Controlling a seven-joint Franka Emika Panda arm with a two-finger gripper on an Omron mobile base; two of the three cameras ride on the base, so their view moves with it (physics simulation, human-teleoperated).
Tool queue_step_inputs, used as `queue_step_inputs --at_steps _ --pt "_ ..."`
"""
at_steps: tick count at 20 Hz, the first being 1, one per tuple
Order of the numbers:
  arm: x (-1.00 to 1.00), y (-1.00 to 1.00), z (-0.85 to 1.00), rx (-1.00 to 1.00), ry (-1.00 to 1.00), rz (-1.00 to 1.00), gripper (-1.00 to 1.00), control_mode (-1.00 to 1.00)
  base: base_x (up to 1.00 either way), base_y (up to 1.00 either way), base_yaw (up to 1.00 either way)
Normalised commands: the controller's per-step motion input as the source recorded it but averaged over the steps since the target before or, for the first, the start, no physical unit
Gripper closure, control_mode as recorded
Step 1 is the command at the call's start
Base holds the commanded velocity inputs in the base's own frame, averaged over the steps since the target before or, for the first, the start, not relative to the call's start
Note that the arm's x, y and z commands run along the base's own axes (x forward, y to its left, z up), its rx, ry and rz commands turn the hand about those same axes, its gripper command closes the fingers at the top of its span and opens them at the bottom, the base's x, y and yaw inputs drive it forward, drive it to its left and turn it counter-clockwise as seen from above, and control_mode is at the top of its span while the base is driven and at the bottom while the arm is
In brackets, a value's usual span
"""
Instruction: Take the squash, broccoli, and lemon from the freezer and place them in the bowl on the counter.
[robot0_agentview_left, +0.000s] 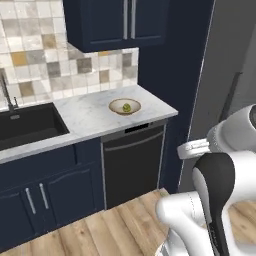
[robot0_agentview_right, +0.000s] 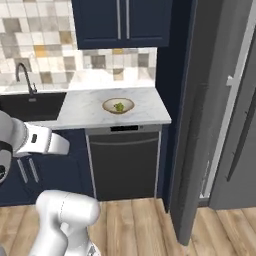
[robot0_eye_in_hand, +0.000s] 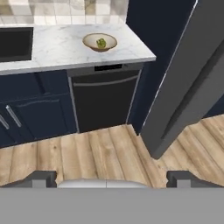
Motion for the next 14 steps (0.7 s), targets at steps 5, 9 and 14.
queue_step_inputs --at_steps 5,9,14 --pt "0.0 0.0 0.0 0.0 0.0 0.0 -1.0 1.0 -0.18 -1.0 0.02" --pt "0.0 0.0 0.0 0.0 0.0 0.0 -1.0 1.0 0.0 -1.0 0.06" --pt "0.0 0.0 0.0 0.0 0.0 0.0 -1.0 1.0 -0.08 -1.0 0.09"
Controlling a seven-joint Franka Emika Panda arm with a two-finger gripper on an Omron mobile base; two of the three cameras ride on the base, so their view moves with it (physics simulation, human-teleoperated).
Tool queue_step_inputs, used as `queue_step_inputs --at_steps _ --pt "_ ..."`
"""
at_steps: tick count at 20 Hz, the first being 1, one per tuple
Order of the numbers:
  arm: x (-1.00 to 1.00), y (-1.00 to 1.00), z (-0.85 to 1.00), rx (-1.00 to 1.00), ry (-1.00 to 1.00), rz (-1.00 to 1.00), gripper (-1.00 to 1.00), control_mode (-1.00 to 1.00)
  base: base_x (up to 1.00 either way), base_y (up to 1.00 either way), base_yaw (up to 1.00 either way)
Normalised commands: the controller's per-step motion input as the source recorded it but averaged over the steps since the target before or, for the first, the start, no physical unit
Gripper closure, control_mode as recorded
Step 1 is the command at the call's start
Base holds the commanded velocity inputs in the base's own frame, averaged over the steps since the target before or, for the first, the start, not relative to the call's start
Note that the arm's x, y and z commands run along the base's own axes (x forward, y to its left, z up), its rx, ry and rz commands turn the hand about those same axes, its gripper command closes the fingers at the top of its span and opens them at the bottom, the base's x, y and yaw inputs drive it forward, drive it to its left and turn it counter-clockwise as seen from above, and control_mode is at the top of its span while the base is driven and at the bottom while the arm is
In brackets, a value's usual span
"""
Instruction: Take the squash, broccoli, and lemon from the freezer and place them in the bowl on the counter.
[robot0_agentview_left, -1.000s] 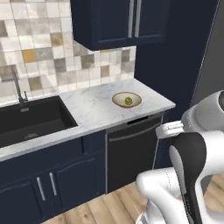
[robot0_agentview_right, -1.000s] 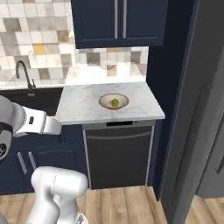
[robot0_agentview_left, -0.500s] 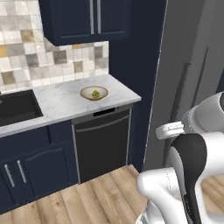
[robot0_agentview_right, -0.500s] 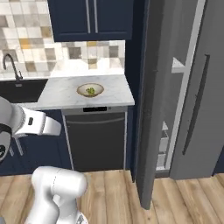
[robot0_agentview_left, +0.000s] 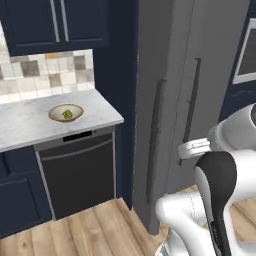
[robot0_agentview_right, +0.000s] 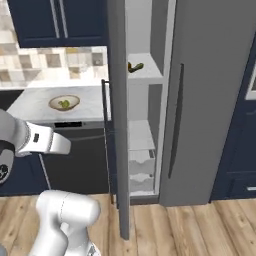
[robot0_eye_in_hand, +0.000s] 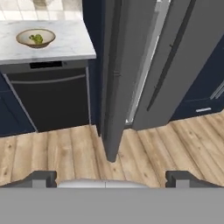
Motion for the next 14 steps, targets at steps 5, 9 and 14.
queue_step_inputs --at_steps 5,9,14 --pt "0.0 0.0 0.0 0.0 0.0 0.0 -1.0 1.0 -0.14 -1.0 0.1" --pt "0.0 0.0 0.0 0.0 0.0 0.0 -1.0 1.0 -0.18 -1.0 0.1" --pt "0.0 0.0 0.0 0.0 0.0 0.0 -1.0 1.0 0.32 -0.66 0.17"
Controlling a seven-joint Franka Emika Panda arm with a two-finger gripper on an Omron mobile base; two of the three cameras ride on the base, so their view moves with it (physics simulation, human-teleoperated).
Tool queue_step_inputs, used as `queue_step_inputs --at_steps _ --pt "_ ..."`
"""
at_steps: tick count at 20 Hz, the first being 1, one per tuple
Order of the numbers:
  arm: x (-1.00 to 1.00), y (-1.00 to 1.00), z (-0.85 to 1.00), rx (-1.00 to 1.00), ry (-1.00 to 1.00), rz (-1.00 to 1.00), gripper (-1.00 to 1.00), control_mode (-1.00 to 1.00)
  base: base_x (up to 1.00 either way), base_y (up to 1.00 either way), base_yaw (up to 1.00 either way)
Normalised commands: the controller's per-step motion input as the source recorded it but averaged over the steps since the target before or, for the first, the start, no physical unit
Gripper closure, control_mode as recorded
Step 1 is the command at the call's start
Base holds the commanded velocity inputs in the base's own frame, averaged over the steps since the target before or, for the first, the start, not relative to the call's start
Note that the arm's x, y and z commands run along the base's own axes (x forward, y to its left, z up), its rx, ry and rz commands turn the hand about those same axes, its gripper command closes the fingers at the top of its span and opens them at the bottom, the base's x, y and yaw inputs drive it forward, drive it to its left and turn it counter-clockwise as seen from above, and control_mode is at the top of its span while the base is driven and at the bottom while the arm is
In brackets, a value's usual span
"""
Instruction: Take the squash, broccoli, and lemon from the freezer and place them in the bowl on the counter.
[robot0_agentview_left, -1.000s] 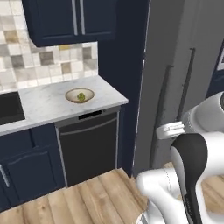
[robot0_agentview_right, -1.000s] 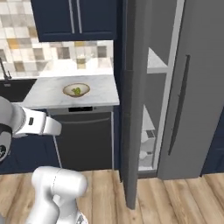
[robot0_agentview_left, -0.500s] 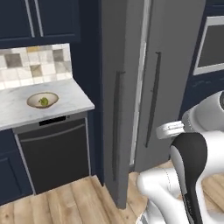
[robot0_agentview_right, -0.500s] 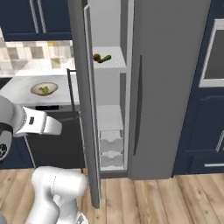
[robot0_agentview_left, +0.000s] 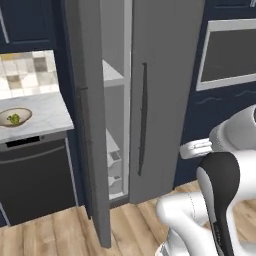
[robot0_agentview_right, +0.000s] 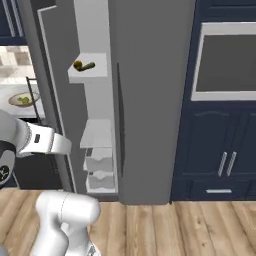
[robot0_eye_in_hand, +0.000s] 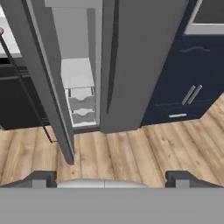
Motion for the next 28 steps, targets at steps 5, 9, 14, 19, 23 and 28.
queue_step_inputs --at_steps 5,9,14,19,23,28 --pt "0.0 0.0 0.0 0.0 0.0 0.0 -1.0 1.0 0.53 -0.25 0.22" --pt "0.0 0.0 0.0 0.0 0.0 0.0 -1.0 1.0 0.72 -0.01 0.21" --pt "0.0 0.0 0.0 0.0 0.0 0.0 -1.0 1.0 0.8 0.09 0.19" --pt "0.0 0.0 0.0 0.0 0.0 0.0 -1.0 1.0 0.04 -0.64 0.2" --pt "0.0 0.0 0.0 0.0 0.0 0.0 -1.0 1.0 0.25 -0.04 0.25" --pt "0.0 0.0 0.0 0.0 0.0 0.0 -1.0 1.0 0.32 -0.11 0.28"
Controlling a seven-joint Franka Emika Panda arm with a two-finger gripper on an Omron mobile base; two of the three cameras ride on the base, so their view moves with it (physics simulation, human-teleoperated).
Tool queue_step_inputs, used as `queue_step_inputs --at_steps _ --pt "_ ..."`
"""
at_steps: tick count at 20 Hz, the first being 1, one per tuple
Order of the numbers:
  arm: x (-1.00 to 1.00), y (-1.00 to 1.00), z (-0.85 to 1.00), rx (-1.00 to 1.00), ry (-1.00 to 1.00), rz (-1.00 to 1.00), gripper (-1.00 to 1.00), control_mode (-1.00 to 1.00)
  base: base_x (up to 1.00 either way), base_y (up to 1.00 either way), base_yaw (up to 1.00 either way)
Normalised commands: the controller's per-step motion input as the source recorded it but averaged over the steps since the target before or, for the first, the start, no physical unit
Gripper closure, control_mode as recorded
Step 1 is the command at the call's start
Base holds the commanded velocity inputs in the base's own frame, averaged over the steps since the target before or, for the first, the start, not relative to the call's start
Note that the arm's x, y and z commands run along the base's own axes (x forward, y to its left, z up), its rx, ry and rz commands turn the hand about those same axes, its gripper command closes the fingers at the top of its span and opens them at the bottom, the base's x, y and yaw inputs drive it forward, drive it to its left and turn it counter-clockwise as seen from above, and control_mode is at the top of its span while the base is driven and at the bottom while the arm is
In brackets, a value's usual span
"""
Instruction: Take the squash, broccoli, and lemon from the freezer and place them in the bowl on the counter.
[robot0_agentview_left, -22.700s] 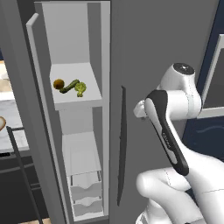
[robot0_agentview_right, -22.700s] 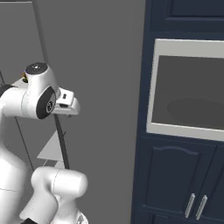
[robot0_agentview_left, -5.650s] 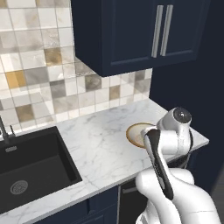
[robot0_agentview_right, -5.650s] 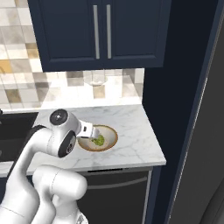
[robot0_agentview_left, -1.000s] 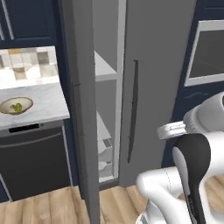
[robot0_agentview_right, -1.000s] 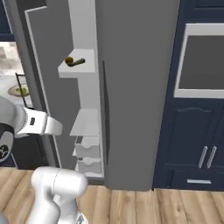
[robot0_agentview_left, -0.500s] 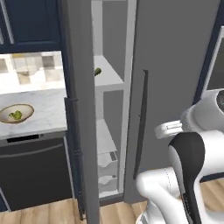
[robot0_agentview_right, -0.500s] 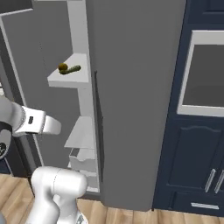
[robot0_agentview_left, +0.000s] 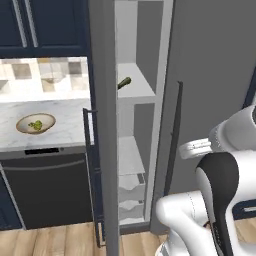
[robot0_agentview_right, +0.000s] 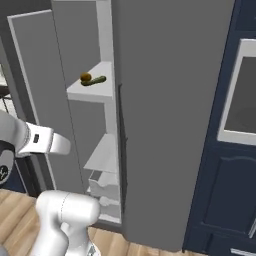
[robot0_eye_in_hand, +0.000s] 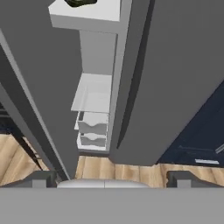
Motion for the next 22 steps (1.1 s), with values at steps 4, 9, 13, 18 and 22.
queue_step_inputs --at_steps 4,9,13,18,22 --pt "0.0 0.0 0.0 0.0 0.0 0.0 -1.0 1.0 0.73 -0.02 0.29" --pt "0.0 0.0 0.0 0.0 0.0 0.0 -1.0 1.0 0.86 -0.14 0.3" --pt "0.0 0.0 0.0 0.0 0.0 0.0 -1.0 1.0 0.98 0.02 0.21" --pt "0.0 0.0 0.0 0.0 0.0 0.0 -1.0 1.0 0.97 -0.23 0.19" --pt "0.0 0.0 0.0 0.0 0.0 0.0 -1.0 1.0 0.26 -0.76 0.11"
